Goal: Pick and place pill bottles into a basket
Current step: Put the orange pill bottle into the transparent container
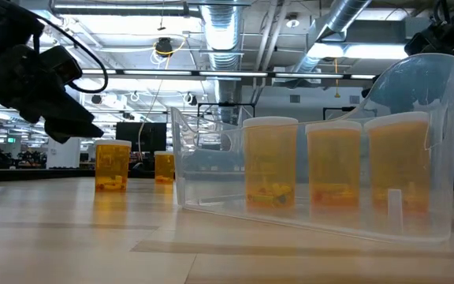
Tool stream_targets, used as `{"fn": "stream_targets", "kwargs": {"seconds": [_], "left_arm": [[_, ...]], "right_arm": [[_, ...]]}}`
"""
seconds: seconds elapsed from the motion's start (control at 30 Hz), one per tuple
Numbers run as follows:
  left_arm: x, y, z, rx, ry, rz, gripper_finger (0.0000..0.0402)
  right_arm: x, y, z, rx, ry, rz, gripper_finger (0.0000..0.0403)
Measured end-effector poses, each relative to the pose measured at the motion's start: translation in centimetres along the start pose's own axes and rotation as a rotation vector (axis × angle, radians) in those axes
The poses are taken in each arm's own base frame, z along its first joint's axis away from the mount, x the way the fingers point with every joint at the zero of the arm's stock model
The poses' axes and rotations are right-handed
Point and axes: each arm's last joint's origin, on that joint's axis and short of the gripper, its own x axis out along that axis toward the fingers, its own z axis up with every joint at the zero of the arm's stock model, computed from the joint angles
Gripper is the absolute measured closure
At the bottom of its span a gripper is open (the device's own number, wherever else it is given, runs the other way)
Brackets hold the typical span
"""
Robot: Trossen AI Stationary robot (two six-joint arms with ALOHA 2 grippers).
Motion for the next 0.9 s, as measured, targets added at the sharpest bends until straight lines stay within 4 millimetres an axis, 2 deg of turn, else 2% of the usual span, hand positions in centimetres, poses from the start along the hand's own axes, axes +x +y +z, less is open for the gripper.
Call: {"fn": "stream_targets", "kwargs": {"seconds": [0.1, 0.23, 0.4, 0.5, 0.9], "left_arm": [[0.0, -0.4, 0.0, 0.002, 0.042, -0.132, 0.0175], [-0.4, -1.3, 1.1, 0.046, 0.055, -0.282, 0.0175], [-1.3, -2.2, 3.1, 0.202, 0.107, -0.320, 0.0175], [-1.9, -2.7, 3.6, 0.298, 0.163, -0.334, 0.0175], [-3.4, -5.3, 1.9, 0.318, 0.263, -0.503, 0.0175]], "right_arm": [[0.0, 0.0, 0.0, 0.000, 0.000, 0.000, 0.0218], [0.0, 0.0, 0.0, 0.000, 0.000, 0.000, 0.0217], [0.0, 0.0, 0.0, 0.000, 0.000, 0.000, 0.0216], [0.0, 0.0, 0.0, 0.000, 0.000, 0.000, 0.0217], [0.0, 0.0, 0.0, 0.000, 0.000, 0.000, 0.0216]]}}
